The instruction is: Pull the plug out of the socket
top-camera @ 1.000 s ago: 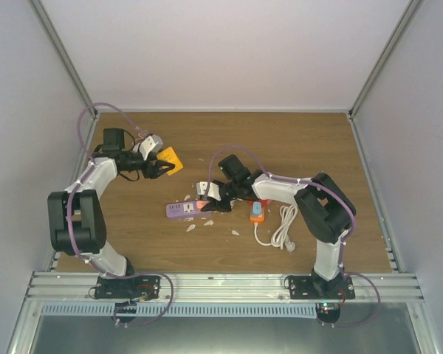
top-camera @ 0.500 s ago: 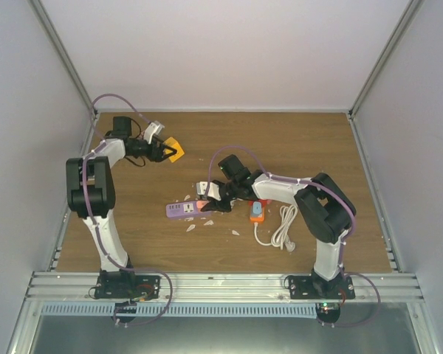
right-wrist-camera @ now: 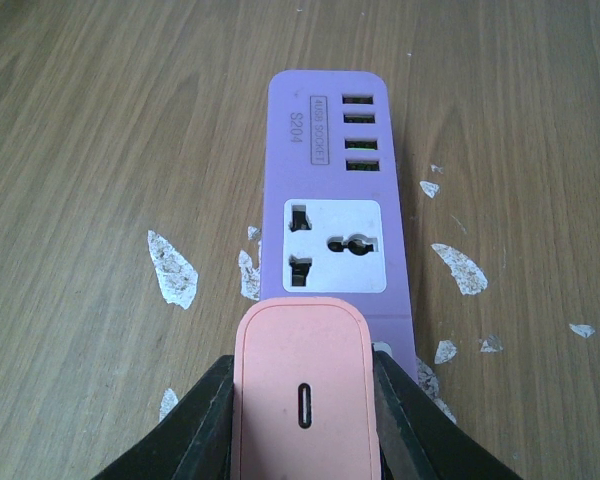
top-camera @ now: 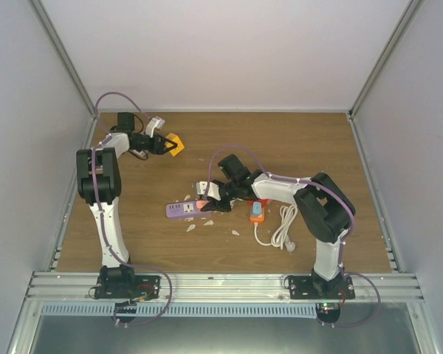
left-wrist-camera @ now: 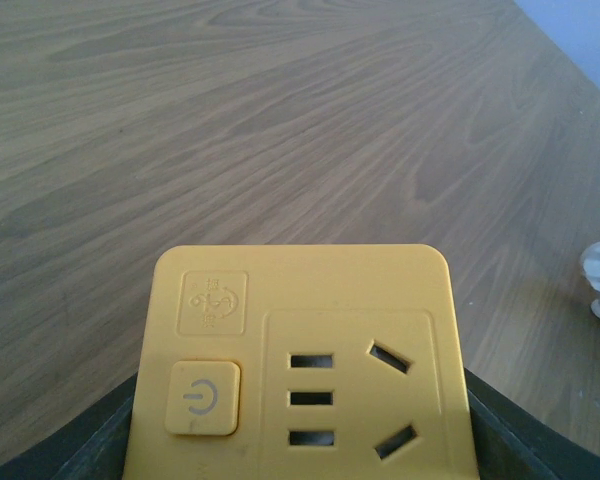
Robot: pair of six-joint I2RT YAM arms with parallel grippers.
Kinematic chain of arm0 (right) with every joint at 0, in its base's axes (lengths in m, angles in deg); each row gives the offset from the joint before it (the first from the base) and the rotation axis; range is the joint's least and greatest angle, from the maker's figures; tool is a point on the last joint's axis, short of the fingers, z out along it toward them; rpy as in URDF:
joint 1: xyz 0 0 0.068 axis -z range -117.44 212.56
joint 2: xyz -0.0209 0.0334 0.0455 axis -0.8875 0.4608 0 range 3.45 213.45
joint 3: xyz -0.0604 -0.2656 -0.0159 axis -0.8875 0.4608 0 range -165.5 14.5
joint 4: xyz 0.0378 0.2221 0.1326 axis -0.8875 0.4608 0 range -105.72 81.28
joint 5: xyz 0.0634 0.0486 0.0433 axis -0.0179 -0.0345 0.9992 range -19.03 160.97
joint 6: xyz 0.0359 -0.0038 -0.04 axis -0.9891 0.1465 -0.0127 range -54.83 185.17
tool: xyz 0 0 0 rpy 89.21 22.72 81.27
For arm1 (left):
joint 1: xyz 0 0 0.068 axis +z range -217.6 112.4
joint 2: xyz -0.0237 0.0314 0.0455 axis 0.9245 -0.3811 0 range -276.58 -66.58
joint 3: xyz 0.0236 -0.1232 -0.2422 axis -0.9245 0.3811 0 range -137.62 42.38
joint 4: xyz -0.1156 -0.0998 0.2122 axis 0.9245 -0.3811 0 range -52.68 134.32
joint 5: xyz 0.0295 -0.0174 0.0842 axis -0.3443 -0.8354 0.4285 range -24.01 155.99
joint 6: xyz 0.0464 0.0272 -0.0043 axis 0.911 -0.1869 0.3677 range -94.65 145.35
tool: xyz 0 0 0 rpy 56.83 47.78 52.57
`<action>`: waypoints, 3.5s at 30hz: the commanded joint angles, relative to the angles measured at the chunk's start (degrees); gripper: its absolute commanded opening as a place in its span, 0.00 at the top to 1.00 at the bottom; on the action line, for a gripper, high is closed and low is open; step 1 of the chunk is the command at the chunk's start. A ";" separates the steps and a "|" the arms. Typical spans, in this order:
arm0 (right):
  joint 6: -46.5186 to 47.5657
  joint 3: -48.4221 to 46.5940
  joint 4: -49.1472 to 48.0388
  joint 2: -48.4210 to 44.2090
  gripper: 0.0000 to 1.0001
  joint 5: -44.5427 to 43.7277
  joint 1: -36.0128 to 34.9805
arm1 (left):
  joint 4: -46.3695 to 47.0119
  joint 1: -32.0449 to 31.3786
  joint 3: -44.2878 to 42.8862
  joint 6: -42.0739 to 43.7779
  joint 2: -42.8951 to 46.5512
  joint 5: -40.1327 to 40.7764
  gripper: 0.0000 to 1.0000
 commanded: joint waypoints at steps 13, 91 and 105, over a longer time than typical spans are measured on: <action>0.65 1.32 3.61 4.66 0.97 -6.24 -0.54 | 1.93 0.49 -5.57 -4.07 -3.16 4.36 0.19; -1.88 1.93 1.29 2.23 0.95 -2.47 -0.65 | 3.90 -17.06 57.84 43.56 44.35 20.09 0.43; -3.26 0.66 2.58 1.35 0.95 0.12 -0.64 | 5.01 -17.51 60.49 44.24 44.13 22.05 0.60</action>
